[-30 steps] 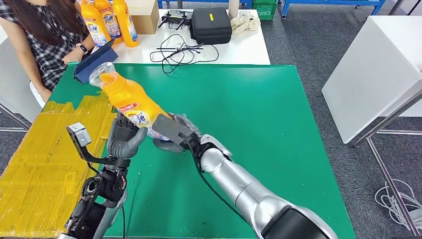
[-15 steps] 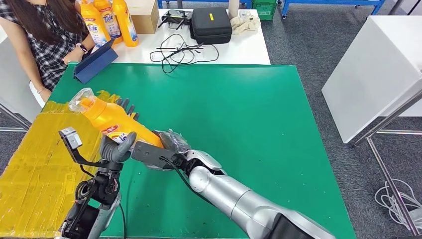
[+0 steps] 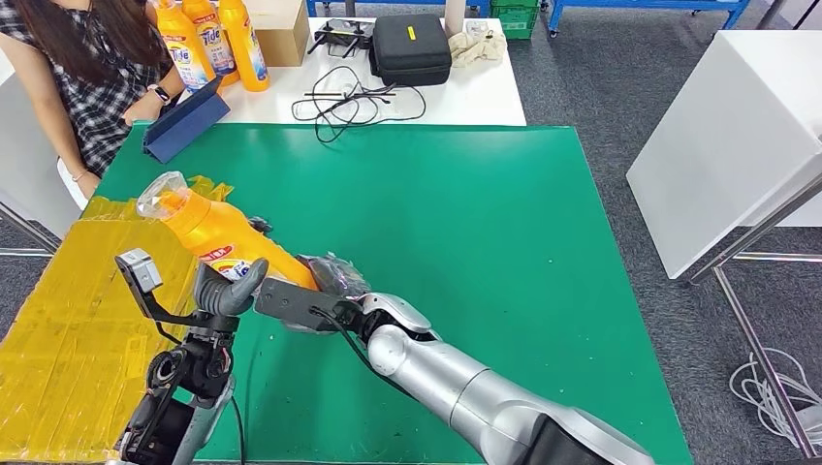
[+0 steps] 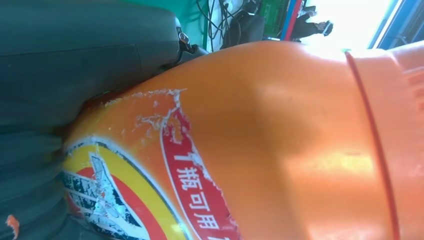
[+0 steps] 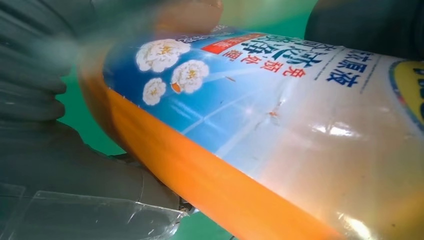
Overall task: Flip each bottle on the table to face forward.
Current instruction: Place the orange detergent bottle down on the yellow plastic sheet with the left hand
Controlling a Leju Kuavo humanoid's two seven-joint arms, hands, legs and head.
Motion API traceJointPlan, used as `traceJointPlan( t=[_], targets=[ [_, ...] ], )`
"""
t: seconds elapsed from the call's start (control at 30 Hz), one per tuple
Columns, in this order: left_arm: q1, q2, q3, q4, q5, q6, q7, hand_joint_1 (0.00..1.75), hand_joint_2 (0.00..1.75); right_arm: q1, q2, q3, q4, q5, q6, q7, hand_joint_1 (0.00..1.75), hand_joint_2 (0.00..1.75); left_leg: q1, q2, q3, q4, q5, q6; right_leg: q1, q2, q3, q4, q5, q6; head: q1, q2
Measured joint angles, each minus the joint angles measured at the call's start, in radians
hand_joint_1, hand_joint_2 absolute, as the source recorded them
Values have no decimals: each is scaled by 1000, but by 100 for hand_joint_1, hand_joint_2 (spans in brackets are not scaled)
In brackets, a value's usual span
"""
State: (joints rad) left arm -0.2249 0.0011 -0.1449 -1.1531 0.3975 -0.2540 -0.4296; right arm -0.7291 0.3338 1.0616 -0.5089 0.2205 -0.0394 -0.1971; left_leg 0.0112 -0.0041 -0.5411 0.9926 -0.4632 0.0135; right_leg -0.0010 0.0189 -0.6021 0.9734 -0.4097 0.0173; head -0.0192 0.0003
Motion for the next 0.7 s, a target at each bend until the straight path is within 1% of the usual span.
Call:
traceJointPlan(
  t=[0.1, 0.13, 0.17, 0.23, 0.27, 0.3, 0.33, 0.4, 0.47, 0.57, 0.7],
  targets=[
    [0, 0, 0, 0, -3, 3, -1, 175, 175, 0, 0, 0, 2, -2, -1, -3, 175, 175, 0, 0, 0, 0, 0, 0, 0, 0, 0, 0, 0, 0, 0, 0],
    [0, 0, 1, 0, -5, 4, -1, 175, 175, 0, 0, 0, 4, -3, -2, -4, 167, 175, 0, 0, 0, 0, 0, 0, 0, 0, 0, 0, 0, 0, 0, 0],
    [0, -1, 1, 0, -7, 5, -2, 175, 175, 1, 0, 0, 5, -4, -5, -6, 123, 175, 0, 0, 0, 0, 0, 0, 0, 0, 0, 0, 0, 0, 0, 0],
    [-1, -1, 2, -1, -23, 19, -9, 175, 175, 1, 0, -2, 10, -5, -17, -14, 36, 87, 0, 0, 0, 0, 0, 0, 0, 0, 0, 0, 0, 0, 0, 0],
    [-2, -1, 2, -2, -49, 46, -19, 175, 175, 1, 0, -5, 13, -6, -25, -21, 0, 44, 0, 0, 0, 0, 0, 0, 0, 0, 0, 0, 0, 0, 0, 0],
    [-6, -1, 1, -3, -99, 101, -34, 175, 175, 1, 0, -10, 18, -8, -33, -30, 0, 0, 0, 0, 0, 0, 0, 0, 0, 0, 0, 0, 0, 0, 0, 0],
    [-11, -1, 1, -4, -173, 184, -50, 175, 175, 1, 0, -19, 23, -10, -40, -42, 0, 0, 0, -1, -1, 0, 0, 0, 0, 0, 0, 0, 0, 0, 0, 0],
    [-27, 0, 6, 1, -351, 391, -80, 175, 175, 1, -2, -52, 29, -10, -50, -73, 0, 0, 0, 0, -1, 0, 0, 0, 0, 0, 0, 0, 0, 0, 0, 0],
    [-46, 7, 24, 15, -490, 546, -94, 175, 175, 2, -8, -99, 29, 3, -53, -101, 0, 0, 0, 0, 0, 0, 0, 0, 0, 0, 0, 0, 1, 0, 0, 0],
    [-69, 25, 69, 54, -623, 675, -110, 175, 175, 4, -27, -189, 13, 41, -49, -123, 0, 0, 0, -1, 0, 0, 0, 0, 0, 0, 0, 0, 1, 0, 0, 0],
    [-91, 52, 120, 119, -741, 797, -115, 175, 175, 15, -50, -292, -33, 79, -40, -135, 0, 0, 0, 0, 0, 0, 1, -1, 0, 0, 0, 0, 1, 0, 0, 0]
  ],
)
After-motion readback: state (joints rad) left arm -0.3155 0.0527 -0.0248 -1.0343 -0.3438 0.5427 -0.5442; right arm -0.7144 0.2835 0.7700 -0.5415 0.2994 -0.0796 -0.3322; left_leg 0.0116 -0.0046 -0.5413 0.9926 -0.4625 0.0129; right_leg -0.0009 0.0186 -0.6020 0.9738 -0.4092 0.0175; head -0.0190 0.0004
